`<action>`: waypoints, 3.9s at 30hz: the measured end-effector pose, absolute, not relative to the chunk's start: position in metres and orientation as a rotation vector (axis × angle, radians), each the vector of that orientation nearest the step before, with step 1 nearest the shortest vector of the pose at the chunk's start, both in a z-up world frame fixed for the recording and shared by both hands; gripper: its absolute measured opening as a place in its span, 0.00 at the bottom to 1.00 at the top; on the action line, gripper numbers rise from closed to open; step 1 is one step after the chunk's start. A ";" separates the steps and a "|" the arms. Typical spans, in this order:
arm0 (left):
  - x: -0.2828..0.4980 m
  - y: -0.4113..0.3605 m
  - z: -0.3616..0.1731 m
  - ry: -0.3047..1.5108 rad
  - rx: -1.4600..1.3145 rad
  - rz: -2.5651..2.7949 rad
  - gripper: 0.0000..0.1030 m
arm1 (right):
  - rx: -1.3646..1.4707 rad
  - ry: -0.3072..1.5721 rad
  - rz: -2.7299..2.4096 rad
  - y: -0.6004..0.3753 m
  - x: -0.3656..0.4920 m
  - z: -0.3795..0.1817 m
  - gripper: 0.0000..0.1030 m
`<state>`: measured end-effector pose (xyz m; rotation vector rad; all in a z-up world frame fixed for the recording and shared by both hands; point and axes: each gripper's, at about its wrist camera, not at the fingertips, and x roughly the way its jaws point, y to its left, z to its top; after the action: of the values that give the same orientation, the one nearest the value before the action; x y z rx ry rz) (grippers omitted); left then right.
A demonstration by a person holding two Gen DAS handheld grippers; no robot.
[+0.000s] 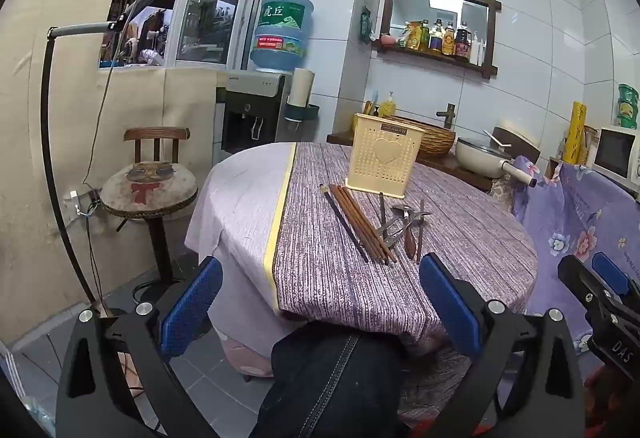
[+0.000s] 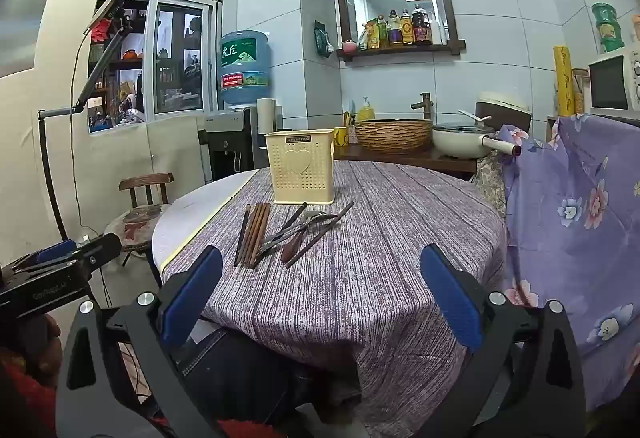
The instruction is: Organize utensils
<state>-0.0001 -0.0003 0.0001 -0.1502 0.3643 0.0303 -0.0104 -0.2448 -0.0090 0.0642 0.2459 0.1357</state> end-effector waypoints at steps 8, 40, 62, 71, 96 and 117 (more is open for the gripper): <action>-0.001 -0.001 0.001 0.363 -0.151 0.024 0.95 | 0.069 0.245 0.135 -0.246 -0.011 -0.009 0.95; 0.000 -0.004 -0.005 0.368 -0.157 0.025 0.95 | 0.064 0.232 0.131 -0.246 -0.013 -0.011 0.95; 0.000 -0.007 -0.006 0.371 -0.156 0.023 0.95 | 0.064 0.235 0.132 -0.246 -0.012 -0.012 0.95; 0.001 -0.007 -0.006 0.372 -0.156 0.023 0.95 | 0.063 0.236 0.132 -0.245 -0.012 -0.012 0.95; 0.000 -0.011 -0.012 0.376 -0.156 0.023 0.95 | 0.062 0.244 0.132 -0.244 -0.011 -0.017 0.95; 0.067 0.039 -0.029 0.545 -0.121 0.052 0.93 | 0.087 0.544 0.065 -0.278 0.101 -0.039 0.95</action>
<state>0.0674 0.0390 -0.0288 -0.1206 0.5450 0.0519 0.1010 -0.2776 -0.0385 0.0871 0.5442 0.0651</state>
